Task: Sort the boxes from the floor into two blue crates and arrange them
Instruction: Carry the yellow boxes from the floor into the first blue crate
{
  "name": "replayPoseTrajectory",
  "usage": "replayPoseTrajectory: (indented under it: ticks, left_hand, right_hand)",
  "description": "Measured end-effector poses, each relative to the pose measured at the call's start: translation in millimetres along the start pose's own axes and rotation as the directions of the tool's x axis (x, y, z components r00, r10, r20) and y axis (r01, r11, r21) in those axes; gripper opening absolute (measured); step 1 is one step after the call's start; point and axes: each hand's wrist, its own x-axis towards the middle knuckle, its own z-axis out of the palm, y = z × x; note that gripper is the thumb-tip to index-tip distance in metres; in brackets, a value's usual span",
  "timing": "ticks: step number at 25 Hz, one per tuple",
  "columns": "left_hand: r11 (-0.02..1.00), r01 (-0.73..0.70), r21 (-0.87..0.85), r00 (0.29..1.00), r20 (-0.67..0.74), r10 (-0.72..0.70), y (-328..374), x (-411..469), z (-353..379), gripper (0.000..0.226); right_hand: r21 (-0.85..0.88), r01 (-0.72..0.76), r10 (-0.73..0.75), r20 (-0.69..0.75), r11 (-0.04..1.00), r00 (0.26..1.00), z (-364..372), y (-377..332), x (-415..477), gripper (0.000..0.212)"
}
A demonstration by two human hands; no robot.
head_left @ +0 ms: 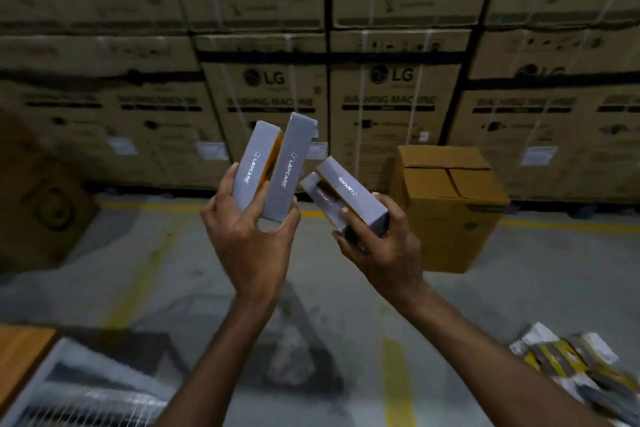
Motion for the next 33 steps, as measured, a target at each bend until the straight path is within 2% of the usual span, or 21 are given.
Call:
replayPoseTrajectory:
  ticks: [4, 9, 14, 19, 22, 23, 25, 26, 30, 33]
  left_hand:
    - [0.988, -0.009, 0.155, 0.987, -0.158, 0.034, -21.4, -13.0, -76.8, 0.049]
    - [0.925, 0.109, 0.365, 0.944, -0.329, 0.019, -28.4, -50.6, -163.4, 0.059]
    - [0.845, 0.130, 0.519, 0.899, -0.421, 0.121, -31.4, -88.5, -252.2, 0.063]
    - [0.824, 0.313, 0.472, 0.811, -0.585, 0.027, -44.9, -109.0, -343.1, 0.057]
    - [0.852, 0.384, 0.355, 0.714, -0.700, -0.030, -60.2, -116.7, -403.3, 0.066]
    - [0.852, 0.402, 0.335, 0.690, -0.723, -0.042, -66.7, -117.4, -424.2, 0.063]
    - [0.819, 0.459, 0.344, 0.651, -0.758, -0.046, -88.1, -122.5, -466.3, 0.042]
    - [0.799, 0.499, 0.336, 0.624, -0.779, -0.062, -102.3, -126.9, -489.4, 0.039]
    - [0.715, 0.626, 0.312, 0.559, -0.818, -0.133, -142.2, -142.2, -564.3, 0.045]
    - [0.621, 0.723, 0.302, 0.509, -0.841, -0.183, -161.9, -153.0, -609.2, 0.055]
  right_hand:
    - [0.126, 0.145, -0.133, -0.101, 0.981, 0.986, -4.2, -57.7, 22.0, 0.039]
    - [0.222, 0.345, -0.295, -0.231, 0.912, 0.927, -19.0, -117.6, 26.6, 0.041]
    - [0.399, 0.367, -0.241, -0.332, 0.840, 0.912, -41.9, -188.1, 27.2, 0.046]
    - [0.643, 0.393, -0.239, -0.316, 0.657, 0.918, -62.2, -291.7, 39.3, 0.049]
    - [0.755, 0.368, -0.232, -0.287, 0.543, 0.930, -68.7, -364.2, 44.1, 0.041]
    - [0.786, 0.344, -0.216, -0.270, 0.514, 0.938, -70.4, -387.6, 44.4, 0.042]
    - [0.831, 0.321, -0.193, -0.261, 0.455, 0.946, -74.8, -436.1, 44.8, 0.044]
    - [0.852, 0.319, -0.189, -0.262, 0.416, 0.946, -77.5, -463.4, 44.6, 0.044]
    - [0.916, 0.281, -0.209, -0.226, 0.286, 0.951, -90.8, -557.0, 40.8, 0.042]
    - [0.941, 0.253, -0.281, -0.187, 0.224, 0.941, -98.5, -620.2, 37.1, 0.041]
